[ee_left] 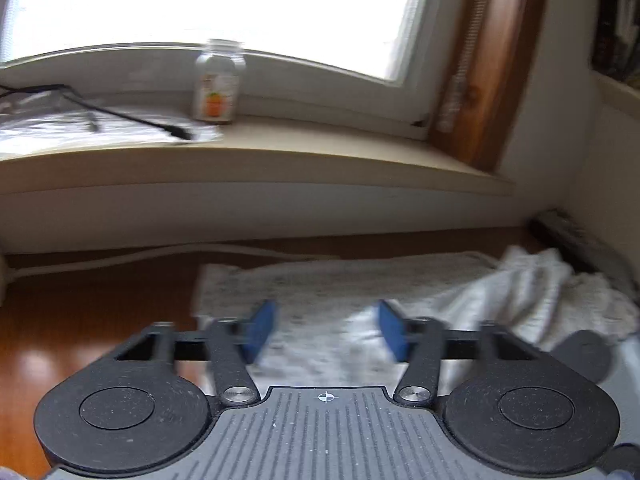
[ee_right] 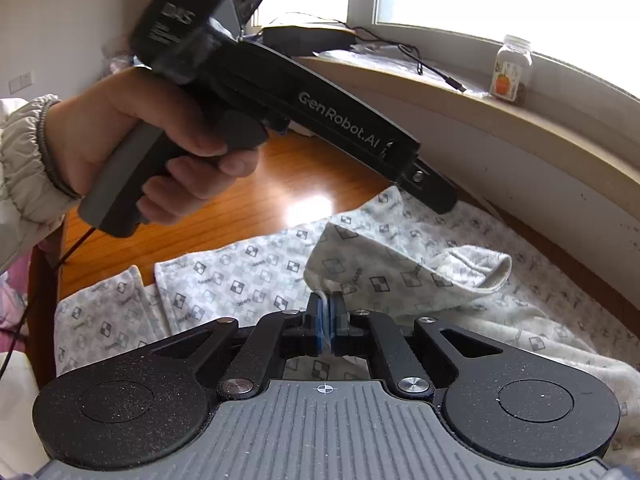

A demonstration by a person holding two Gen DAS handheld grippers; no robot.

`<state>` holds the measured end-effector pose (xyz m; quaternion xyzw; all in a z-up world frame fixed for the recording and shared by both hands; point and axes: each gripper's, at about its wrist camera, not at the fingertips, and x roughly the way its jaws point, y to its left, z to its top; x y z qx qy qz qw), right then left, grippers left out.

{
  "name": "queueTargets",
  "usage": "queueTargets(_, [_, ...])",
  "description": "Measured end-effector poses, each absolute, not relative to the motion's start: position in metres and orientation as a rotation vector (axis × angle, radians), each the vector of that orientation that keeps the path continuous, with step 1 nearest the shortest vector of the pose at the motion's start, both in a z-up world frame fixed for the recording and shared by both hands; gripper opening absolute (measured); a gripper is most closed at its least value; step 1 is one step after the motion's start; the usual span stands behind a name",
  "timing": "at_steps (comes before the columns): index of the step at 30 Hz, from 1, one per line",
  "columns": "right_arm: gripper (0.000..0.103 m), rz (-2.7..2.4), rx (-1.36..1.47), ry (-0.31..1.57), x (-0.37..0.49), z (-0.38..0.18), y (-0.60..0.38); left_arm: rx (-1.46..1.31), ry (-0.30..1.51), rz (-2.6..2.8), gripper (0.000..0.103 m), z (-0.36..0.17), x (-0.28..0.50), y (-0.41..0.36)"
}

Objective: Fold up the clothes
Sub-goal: 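Grasp the garment fabric with the right gripper and lift it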

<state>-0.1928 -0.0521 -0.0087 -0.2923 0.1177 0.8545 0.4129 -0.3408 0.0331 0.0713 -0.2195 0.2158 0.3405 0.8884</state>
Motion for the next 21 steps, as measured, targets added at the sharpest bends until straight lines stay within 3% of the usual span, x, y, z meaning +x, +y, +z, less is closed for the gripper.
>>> queueTargets(4, [0.004, 2.144, -0.735, 0.289, -0.192, -0.011, -0.053, -0.438, 0.468, 0.650, 0.047, 0.073, -0.326, 0.022])
queueTargets(7, [0.004, 2.136, -0.739, 0.277, -0.192, -0.011, -0.055, -0.414, 0.517, 0.637, 0.060, 0.069, -0.315, 0.016])
queueTargets(12, [0.004, 2.125, -0.741, 0.252, -0.189, -0.010, -0.057, -0.419, 0.560, 0.640, 0.060, 0.060, -0.312, 0.013])
queueTargets(15, [0.004, 2.119, -0.737, 0.235, -0.189, -0.009, -0.057, -0.419, 0.589, 0.648, 0.051, 0.055, -0.311, 0.014])
queueTargets(17, [0.004, 2.115, -0.735, 0.220, -0.190, -0.008, -0.057, -0.411, 0.580, 0.659, 0.017, 0.054, -0.316, 0.013])
queueTargets(18, [0.004, 2.111, -0.734, 0.210, -0.190, -0.008, -0.057, -0.406, 0.562, 0.674, 0.008, 0.055, -0.320, 0.012])
queueTargets(21, [0.004, 2.103, -0.705, 0.164, -0.192, -0.004, -0.059, -0.390, 0.504, 0.716, 0.003, 0.059, -0.334, 0.009])
